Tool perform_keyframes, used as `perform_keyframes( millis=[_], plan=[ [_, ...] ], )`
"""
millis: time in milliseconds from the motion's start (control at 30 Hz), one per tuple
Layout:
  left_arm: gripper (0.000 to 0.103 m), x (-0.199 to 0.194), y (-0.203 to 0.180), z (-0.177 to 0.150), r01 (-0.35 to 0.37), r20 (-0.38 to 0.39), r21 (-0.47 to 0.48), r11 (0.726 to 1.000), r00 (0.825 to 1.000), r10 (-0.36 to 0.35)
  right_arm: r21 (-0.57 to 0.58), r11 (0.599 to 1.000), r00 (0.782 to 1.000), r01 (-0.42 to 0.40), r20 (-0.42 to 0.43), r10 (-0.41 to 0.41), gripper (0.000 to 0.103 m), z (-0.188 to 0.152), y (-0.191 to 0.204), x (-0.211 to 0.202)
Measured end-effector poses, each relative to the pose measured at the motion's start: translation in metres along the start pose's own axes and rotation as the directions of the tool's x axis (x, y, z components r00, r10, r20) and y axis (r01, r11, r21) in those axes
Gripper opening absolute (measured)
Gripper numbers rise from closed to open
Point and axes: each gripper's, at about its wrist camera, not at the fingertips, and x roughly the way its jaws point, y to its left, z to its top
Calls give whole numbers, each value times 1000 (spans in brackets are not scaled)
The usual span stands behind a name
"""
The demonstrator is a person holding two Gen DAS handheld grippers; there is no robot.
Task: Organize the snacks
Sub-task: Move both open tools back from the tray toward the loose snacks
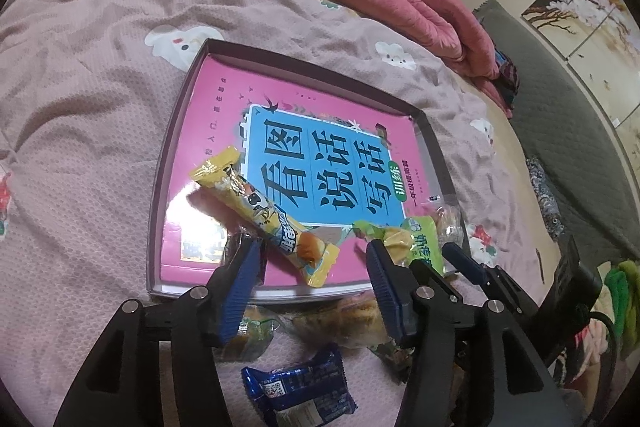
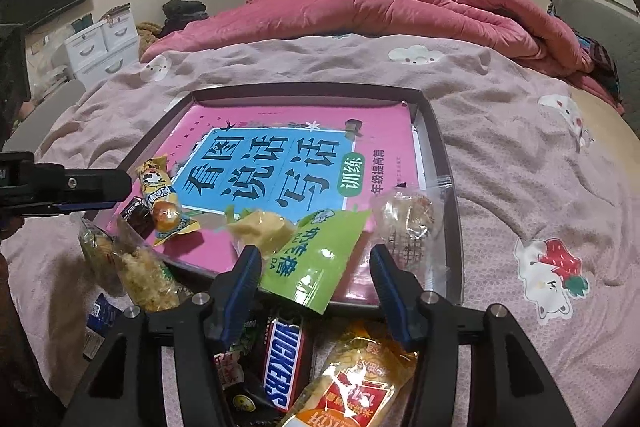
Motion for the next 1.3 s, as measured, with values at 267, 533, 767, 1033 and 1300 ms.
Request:
perform_keyframes(
  millis=[267, 533, 767, 1033, 1300],
  plan=[
    [59, -8, 0, 0, -9, 7, 6, 1000, 1000, 9, -17, 1000, 1000, 17, 0, -17, 56, 2, 3, 3],
    [59, -11, -1, 0, -9, 12, 8, 1000, 1000, 9, -17, 999, 999, 32, -30, -32, 56, 9, 5, 18],
    [59, -14, -4, 1, -18, 17, 23, 1000, 1000, 17, -6, 1000, 1000, -16, 23, 16, 56, 12, 5, 8],
    [66, -26, -11, 7, -22, 40, 47, 999, 999, 20, -14, 998, 991, -67, 114, 68, 61, 20, 9, -26],
    [71, -39, -20, 10, -55, 72, 87, 995, 996, 49, -1, 997, 983, -80, 166, 79, 68, 24, 6, -50]
  ],
)
